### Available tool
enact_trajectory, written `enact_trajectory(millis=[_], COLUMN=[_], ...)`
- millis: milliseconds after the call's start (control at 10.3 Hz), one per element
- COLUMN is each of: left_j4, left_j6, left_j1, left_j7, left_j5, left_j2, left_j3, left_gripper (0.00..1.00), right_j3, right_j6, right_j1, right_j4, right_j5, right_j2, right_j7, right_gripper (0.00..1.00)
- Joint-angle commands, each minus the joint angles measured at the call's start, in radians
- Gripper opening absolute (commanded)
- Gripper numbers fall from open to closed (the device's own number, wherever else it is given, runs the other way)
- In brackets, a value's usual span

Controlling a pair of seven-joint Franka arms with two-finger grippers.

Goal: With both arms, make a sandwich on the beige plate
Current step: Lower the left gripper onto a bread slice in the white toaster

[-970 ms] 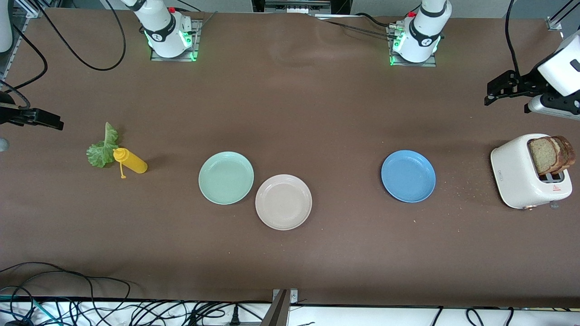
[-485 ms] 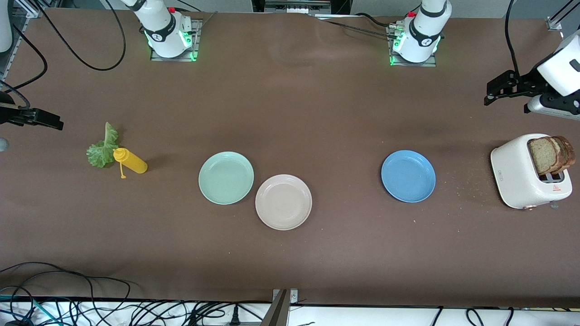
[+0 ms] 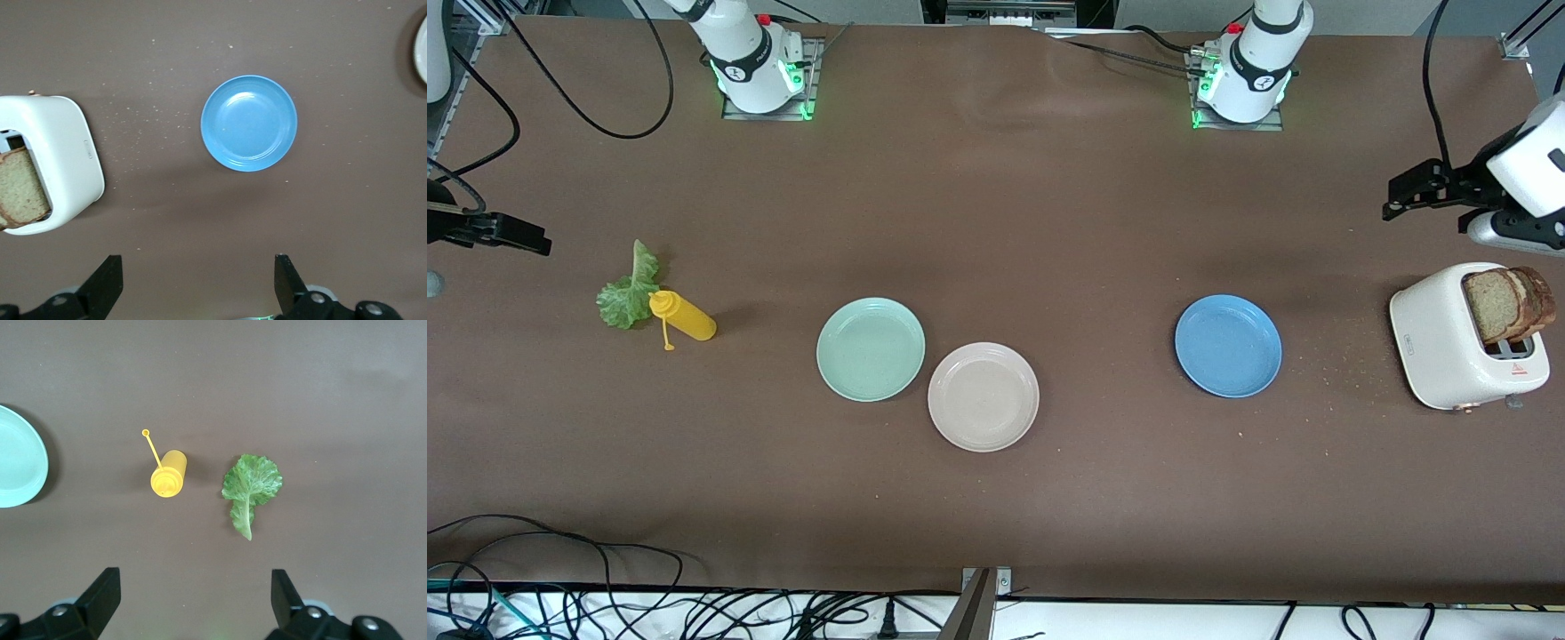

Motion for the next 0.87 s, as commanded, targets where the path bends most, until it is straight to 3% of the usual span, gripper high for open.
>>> enact_trajectory(millis=[0,194,485,776], left_j4=[0.034,0.054,0.06,0.059], left_j6=[-0.014,-0.015,0.002,0.068], left_j1=[0.029,0.093,0.134,0.209], left_j7=[0.017,0.02,0.045,0.1], left_j5=[0.055,0.068,0.27,0.269], left_j2=[0.086,0.152,0.227,0.266], left_j3=[0.0,0.007,0.015,0.015], left_gripper=[1.0,1.0,1.0,1.0], right_j3=[0.002,0.002,0.002,0.001], right_j6=[-0.019,-0.019,-0.019,-0.019], right_j1=[0.0,0.0,0.0,0.0], right_j4=[0.013,0.013,0.013,0.013], right_j5=[-0.002,-0.003,-0.002,-0.002], right_j2=[0.0,0.0,0.0,0.0], right_j7=[0.006,0.012,0.009,0.007], right_gripper=[1.0,1.0,1.0,1.0])
